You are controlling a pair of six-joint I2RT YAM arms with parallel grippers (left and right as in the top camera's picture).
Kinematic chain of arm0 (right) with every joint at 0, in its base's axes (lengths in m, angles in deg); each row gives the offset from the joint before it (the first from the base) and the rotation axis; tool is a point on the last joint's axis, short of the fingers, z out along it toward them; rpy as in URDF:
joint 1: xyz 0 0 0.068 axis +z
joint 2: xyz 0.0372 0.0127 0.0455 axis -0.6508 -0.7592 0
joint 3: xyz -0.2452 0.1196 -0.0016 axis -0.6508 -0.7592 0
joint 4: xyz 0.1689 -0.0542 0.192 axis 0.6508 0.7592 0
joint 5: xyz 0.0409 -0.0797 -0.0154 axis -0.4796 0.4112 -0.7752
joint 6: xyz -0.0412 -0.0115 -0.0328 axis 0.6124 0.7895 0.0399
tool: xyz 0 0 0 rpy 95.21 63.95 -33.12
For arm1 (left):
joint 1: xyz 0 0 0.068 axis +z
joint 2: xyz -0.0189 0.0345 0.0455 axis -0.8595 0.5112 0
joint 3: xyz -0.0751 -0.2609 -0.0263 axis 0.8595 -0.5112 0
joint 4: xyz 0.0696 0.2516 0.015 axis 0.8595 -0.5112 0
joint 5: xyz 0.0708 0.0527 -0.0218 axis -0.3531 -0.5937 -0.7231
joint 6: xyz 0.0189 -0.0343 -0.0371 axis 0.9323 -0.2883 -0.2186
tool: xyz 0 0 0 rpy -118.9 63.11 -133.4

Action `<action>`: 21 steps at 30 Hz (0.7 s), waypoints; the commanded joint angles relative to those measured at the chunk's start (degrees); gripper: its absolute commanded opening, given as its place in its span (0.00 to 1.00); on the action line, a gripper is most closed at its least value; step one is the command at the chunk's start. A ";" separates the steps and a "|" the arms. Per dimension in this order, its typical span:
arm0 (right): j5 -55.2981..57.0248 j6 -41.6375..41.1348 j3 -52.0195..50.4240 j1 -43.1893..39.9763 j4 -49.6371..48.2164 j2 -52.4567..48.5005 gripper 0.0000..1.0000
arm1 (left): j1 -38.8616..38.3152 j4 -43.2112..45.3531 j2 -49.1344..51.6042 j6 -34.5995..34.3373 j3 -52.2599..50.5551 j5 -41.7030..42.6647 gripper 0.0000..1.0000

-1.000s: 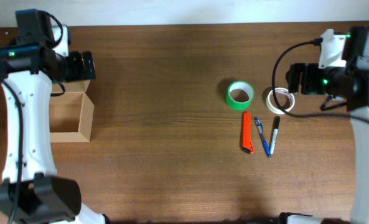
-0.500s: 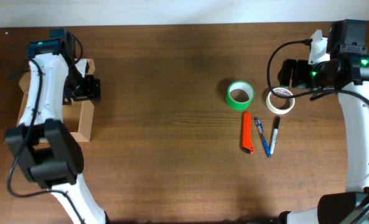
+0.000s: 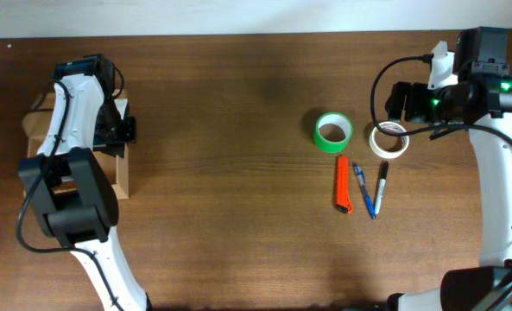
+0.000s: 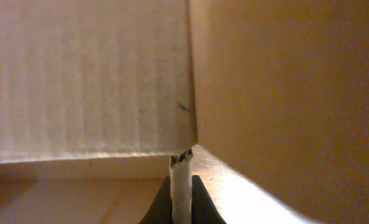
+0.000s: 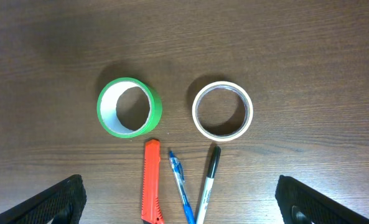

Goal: Pack container
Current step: 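Move the left gripper to the cardboard box's near wall, then push the cardboard box rightward toward the tapes with the left gripper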

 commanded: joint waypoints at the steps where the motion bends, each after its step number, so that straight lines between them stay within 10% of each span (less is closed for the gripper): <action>1: -0.74 -0.48 1.01 -0.48 -0.24 -0.04 0.99 | 0.42 -0.15 0.83 -1.73 0.24 -0.57 0.02; 21: 5.51 -6.54 6.80 -12.59 4.44 -0.04 0.99 | -16.87 -16.68 0.66 -15.23 44.63 10.27 0.02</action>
